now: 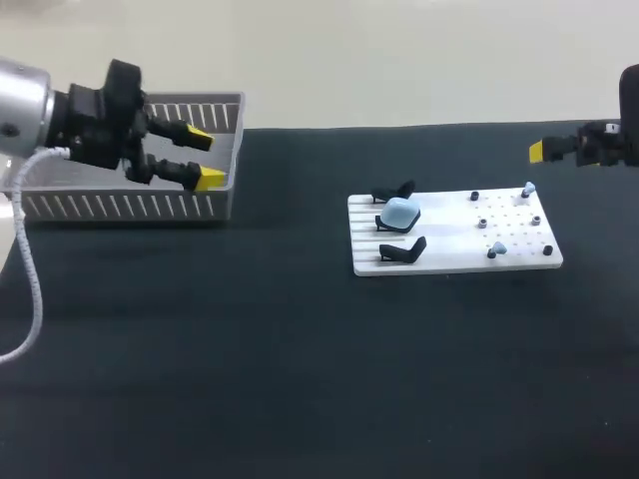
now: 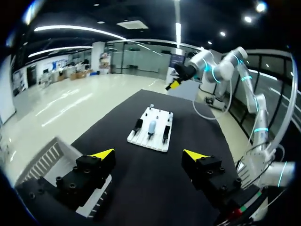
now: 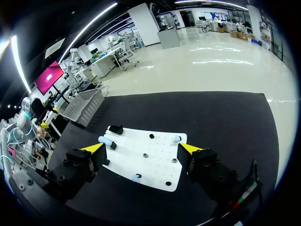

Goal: Pick up each earbud case from the left stands, insert the matching earbuds, close the lid, and place the case in the box.

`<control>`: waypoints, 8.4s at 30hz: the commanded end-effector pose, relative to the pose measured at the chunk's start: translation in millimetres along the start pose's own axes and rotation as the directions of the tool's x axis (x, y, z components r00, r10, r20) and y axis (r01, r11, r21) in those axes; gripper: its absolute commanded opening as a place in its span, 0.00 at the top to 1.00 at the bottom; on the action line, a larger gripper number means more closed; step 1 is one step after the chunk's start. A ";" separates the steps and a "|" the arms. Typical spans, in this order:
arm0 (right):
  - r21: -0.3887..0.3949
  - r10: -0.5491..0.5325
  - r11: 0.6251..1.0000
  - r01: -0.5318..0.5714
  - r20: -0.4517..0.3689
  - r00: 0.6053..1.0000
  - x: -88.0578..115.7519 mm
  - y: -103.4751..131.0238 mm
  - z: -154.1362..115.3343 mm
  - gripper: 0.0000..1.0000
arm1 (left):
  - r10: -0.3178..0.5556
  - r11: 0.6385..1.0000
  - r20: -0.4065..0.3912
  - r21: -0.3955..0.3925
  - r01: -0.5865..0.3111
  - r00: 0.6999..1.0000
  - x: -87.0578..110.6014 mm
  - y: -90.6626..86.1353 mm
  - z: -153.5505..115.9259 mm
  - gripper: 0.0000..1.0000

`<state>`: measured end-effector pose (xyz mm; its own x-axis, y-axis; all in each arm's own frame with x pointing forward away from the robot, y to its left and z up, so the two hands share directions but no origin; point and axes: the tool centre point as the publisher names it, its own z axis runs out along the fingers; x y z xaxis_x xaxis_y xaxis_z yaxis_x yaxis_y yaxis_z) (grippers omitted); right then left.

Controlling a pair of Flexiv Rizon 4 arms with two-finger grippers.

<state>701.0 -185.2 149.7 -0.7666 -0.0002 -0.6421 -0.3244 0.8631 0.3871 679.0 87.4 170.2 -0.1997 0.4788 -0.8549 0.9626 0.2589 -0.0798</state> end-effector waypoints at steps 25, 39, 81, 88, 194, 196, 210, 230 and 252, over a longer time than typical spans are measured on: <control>-0.001 -0.001 1.000 0.001 0.000 1.000 0.1 -0.3 -0.3 0.00 | 0.134 0.989 -0.029 0.068 -0.132 0.991 -8.7 5.4 47.9 0.00; -0.001 -0.001 1.000 0.001 0.000 1.000 0.1 -0.3 -0.3 0.00 | 0.213 0.950 0.005 0.231 -0.208 0.977 -15.7 21.0 118.1 0.00; -0.001 -0.001 1.000 0.001 0.000 1.000 0.1 -0.3 -0.3 0.00 | 0.196 0.932 0.011 0.310 -0.189 0.981 7.2 7.2 210.8 0.27; -0.001 -0.001 1.000 0.001 0.000 1.000 0.1 -0.3 -0.3 0.00 | 0.186 0.928 0.018 0.324 -0.182 0.982 10.2 7.2 220.4 0.28; -0.001 -0.001 1.000 0.001 0.000 1.000 0.1 -0.3 -0.3 0.00 | 0.176 0.914 0.083 0.356 -0.194 0.981 5.8 -2.5 271.4 0.51; -0.001 -0.001 1.000 0.001 0.000 1.000 0.1 -0.3 -0.3 0.00 | 0.176 0.914 0.082 0.356 -0.194 0.981 5.7 -2.6 271.5 0.52; -0.001 -0.001 1.000 0.001 0.000 1.000 0.1 -0.3 -0.3 0.00 | 0.183 0.910 0.087 0.362 -0.202 0.979 3.6 -2.7 273.5 0.54; -0.001 -0.001 1.000 0.001 0.000 1.000 0.1 -0.3 -0.3 0.00 | 0.209 0.909 0.114 0.343 -0.236 0.971 -4.8 -8.4 262.4 1.00; -0.001 -0.001 1.000 0.001 0.000 1.000 0.1 -0.3 -0.3 0.00 | 0.227 0.909 0.372 0.251 -0.334 0.900 -53.5 -43.3 182.5 1.00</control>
<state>701.1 -185.2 149.7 -0.7667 -0.0001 -0.6420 -0.3242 0.8632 0.3870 695.3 -109.9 120.6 0.0983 0.1697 -0.9806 0.9726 -0.2250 0.0586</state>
